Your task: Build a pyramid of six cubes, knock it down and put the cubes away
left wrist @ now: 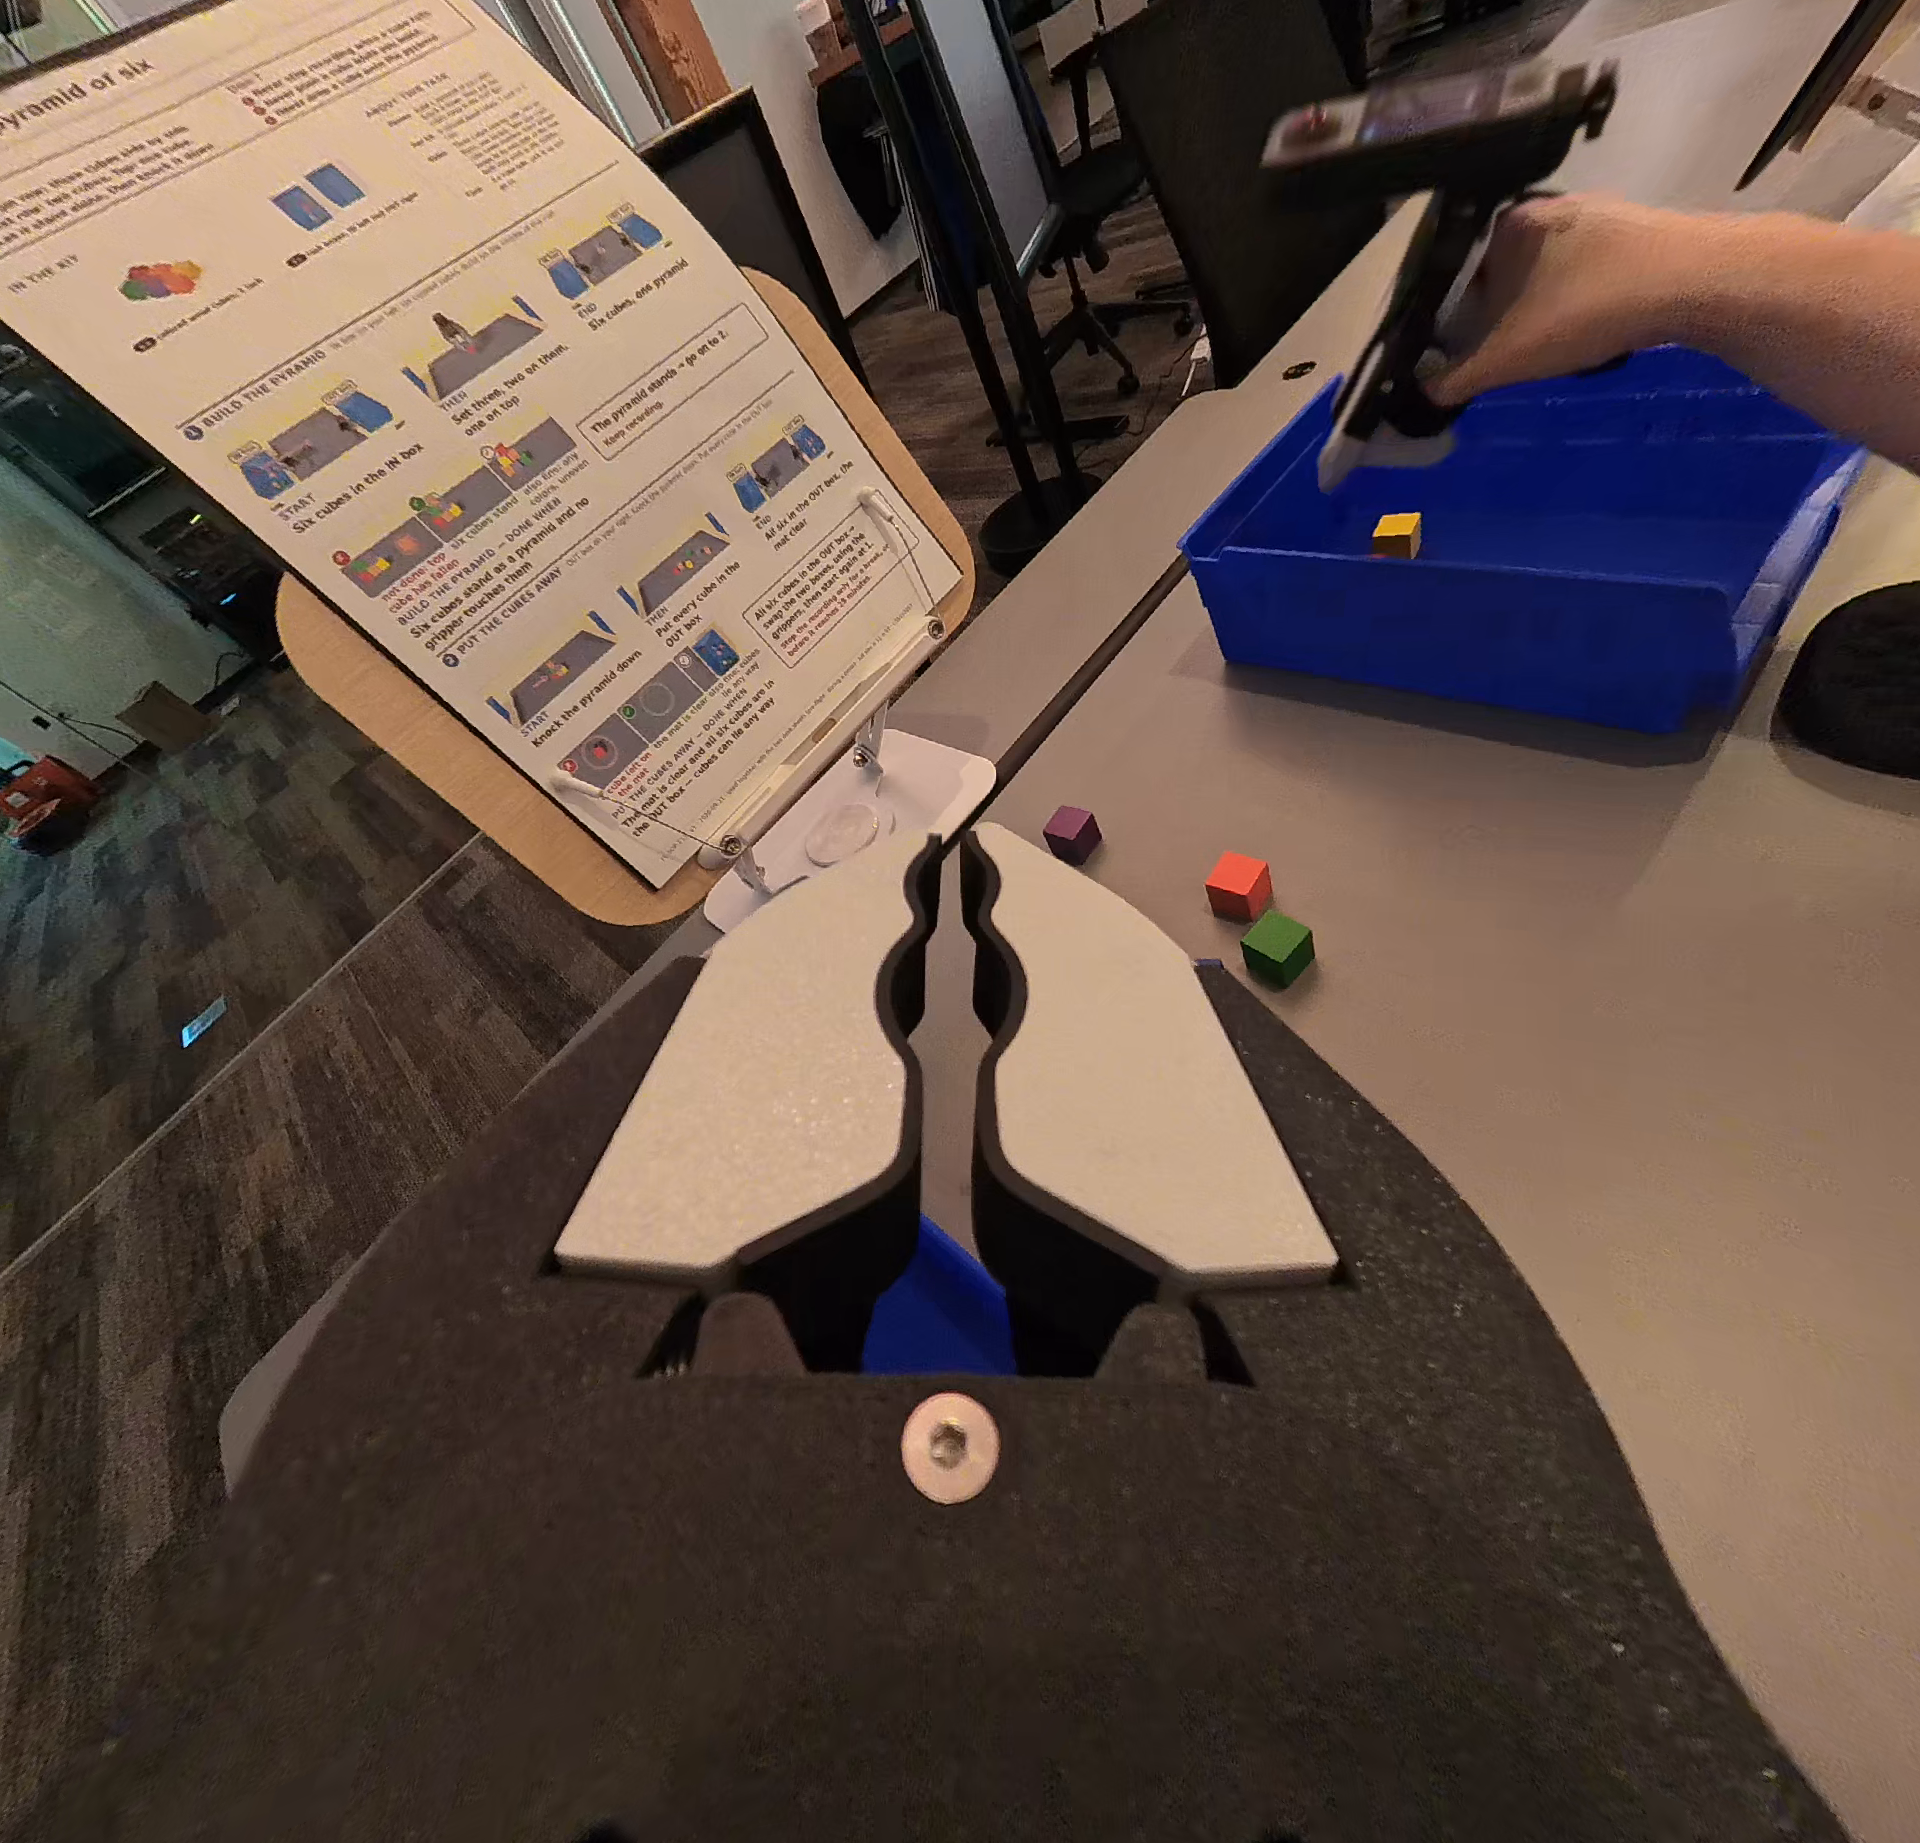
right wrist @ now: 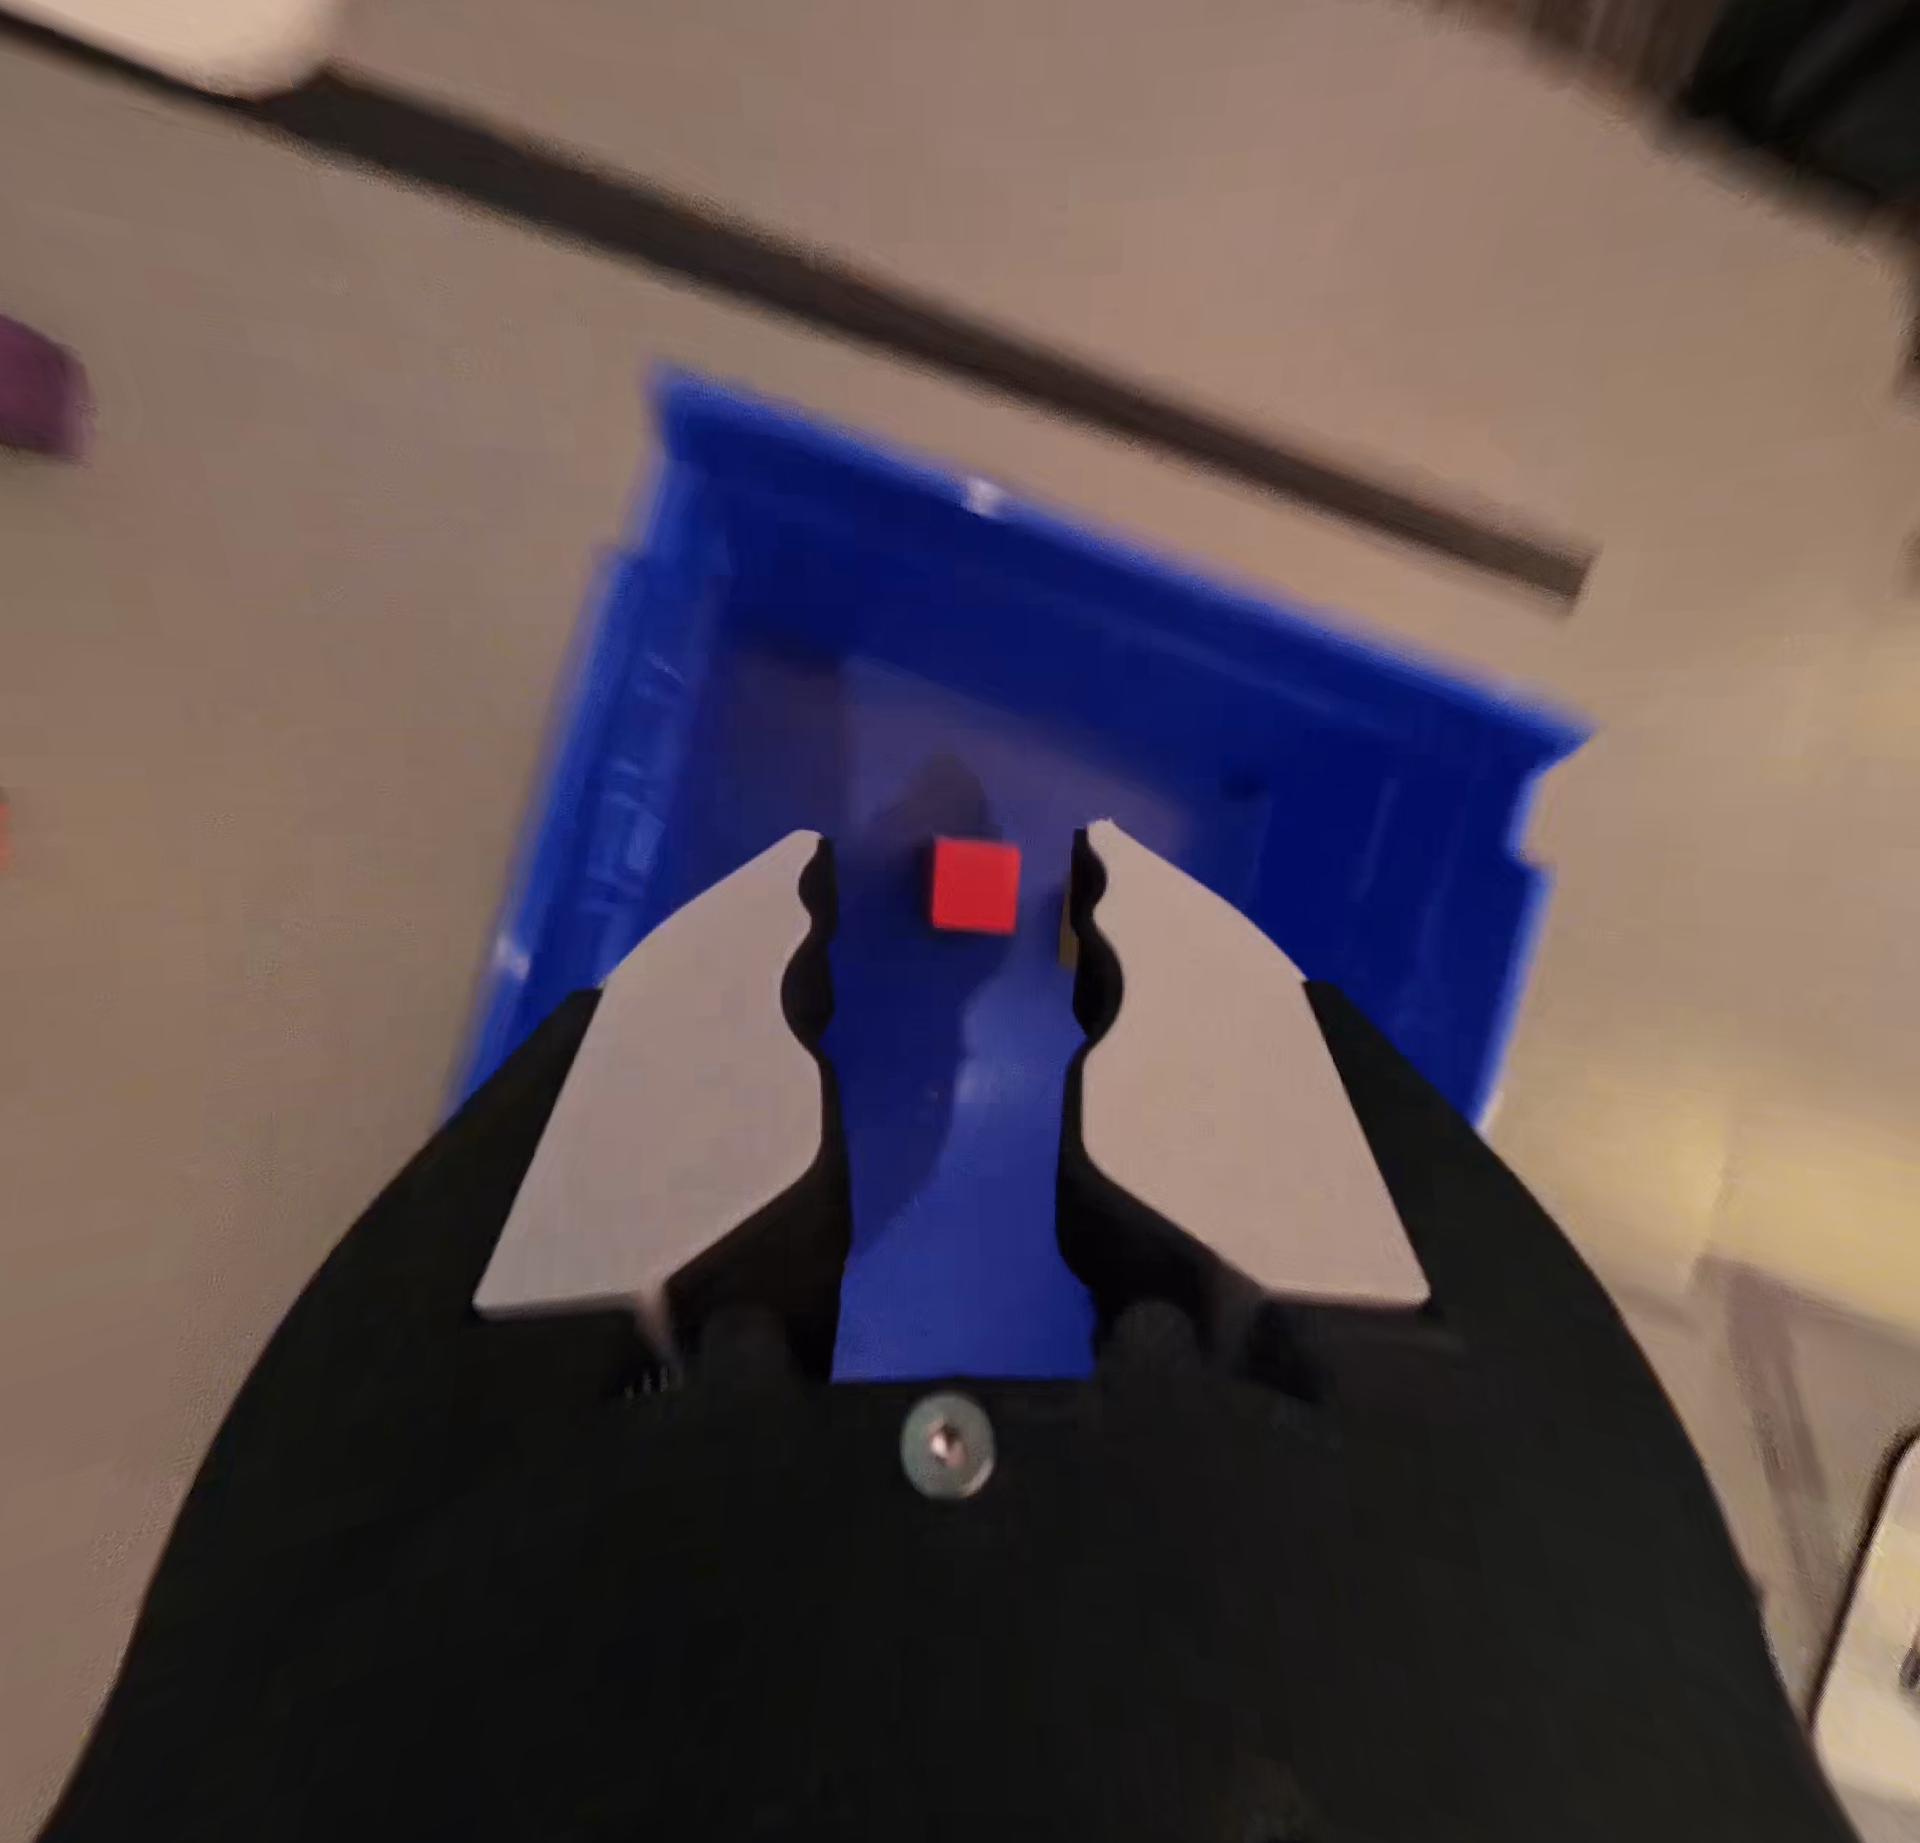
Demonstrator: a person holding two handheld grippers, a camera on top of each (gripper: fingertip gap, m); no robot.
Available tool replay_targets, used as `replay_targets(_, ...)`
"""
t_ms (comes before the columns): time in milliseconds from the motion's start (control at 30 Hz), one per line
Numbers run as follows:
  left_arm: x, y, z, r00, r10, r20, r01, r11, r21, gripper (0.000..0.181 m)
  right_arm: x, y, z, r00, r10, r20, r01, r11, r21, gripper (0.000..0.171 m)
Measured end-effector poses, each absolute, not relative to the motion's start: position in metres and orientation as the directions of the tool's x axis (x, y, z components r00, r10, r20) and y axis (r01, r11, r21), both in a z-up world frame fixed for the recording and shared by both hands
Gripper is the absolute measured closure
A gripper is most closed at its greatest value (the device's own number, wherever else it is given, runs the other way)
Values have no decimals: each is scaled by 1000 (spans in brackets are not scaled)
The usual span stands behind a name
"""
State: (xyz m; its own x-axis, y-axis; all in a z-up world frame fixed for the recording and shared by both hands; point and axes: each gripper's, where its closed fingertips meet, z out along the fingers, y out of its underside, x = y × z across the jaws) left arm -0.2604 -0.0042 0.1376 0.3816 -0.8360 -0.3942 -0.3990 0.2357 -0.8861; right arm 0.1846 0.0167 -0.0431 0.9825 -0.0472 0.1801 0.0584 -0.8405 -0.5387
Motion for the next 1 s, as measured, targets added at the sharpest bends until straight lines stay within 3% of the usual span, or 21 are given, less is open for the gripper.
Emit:
replay_targets(67,-261,-3,138,385,-837,-389,-394,233,-889,178,137,32,9,959,114,260,260,-720,-643,126)
replay_targets(133,-260,-3,137,385,-837,-388,-399,228,-888,178,65,38,27,847,411,338,528,-576,-624,126)
replay_targets(233,-259,-3,133,379,-836,-398,-420,228,-879,178,-28,23,-3,530,798,287,781,-328,-531,125)
replay_targets(300,-258,-5,131,370,-835,-407,-432,233,-871,178,-55,20,-29,396,883,253,839,-236,-491,130)
replay_targets(500,-251,-8,127,340,-850,-402,-438,234,-868,177,-74,20,-111,198,960,197,937,-126,-326,137)
replay_targets(867,-239,-6,118,305,-848,-433,-485,253,-837,173,-71,30,-150,229,964,137,943,-185,-275,132)
replay_targets(1000,-240,-5,116,306,-844,-440,-498,252,-829,172,-71,32,-150,243,961,131,939,-199,-281,142)
